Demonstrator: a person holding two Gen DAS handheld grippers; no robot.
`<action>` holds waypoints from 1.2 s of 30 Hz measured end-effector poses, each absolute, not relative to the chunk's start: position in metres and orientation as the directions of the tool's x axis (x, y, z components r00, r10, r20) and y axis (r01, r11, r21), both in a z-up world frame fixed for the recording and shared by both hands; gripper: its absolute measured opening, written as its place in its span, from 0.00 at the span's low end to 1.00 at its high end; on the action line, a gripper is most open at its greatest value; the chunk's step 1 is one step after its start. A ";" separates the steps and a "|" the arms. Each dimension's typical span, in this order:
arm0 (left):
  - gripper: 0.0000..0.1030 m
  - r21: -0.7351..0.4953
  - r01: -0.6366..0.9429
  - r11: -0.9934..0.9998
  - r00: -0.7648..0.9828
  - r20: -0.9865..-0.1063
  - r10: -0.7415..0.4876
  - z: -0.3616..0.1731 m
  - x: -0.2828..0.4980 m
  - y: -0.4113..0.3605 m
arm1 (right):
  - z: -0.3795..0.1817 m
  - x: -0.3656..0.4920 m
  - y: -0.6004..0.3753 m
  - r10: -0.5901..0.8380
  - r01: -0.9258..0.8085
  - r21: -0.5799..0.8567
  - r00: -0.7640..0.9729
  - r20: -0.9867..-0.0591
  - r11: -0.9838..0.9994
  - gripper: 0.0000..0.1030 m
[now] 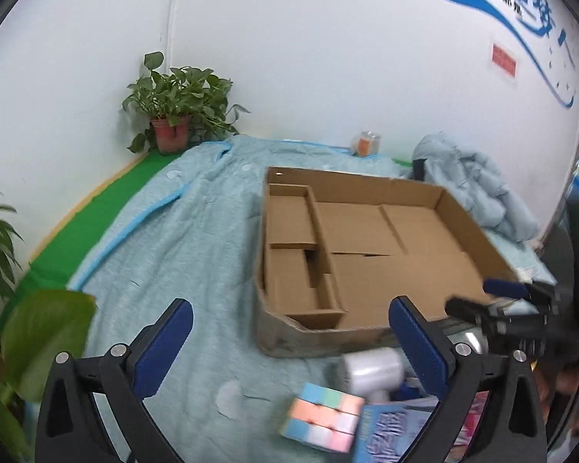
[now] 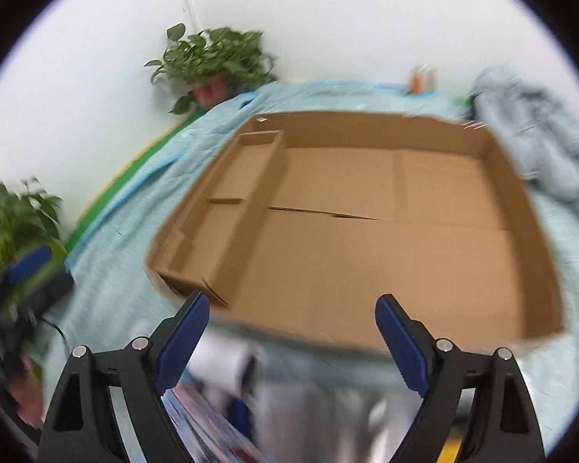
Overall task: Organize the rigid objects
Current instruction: 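Open the left gripper and withdraw from the box, then grasp the pink-blue board game box with the left gripper and lift it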
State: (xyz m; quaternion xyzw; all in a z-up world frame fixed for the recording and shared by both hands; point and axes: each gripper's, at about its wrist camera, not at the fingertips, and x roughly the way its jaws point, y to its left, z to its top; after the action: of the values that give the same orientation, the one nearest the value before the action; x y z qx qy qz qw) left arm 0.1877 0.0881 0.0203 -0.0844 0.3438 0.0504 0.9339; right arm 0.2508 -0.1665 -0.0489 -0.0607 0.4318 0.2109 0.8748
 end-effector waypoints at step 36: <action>0.87 -0.251 -0.006 0.968 0.689 -0.703 -0.178 -0.033 0.090 0.039 | -0.077 0.079 -0.227 0.377 -0.493 0.030 0.623 -0.685 0.869 0.99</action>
State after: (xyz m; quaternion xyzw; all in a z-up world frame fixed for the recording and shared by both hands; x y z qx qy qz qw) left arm 0.0903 0.0389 -0.0329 -0.1174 0.3918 -0.0471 0.9113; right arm 0.0795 -0.2266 -0.0774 -0.0805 0.3602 0.2426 0.8972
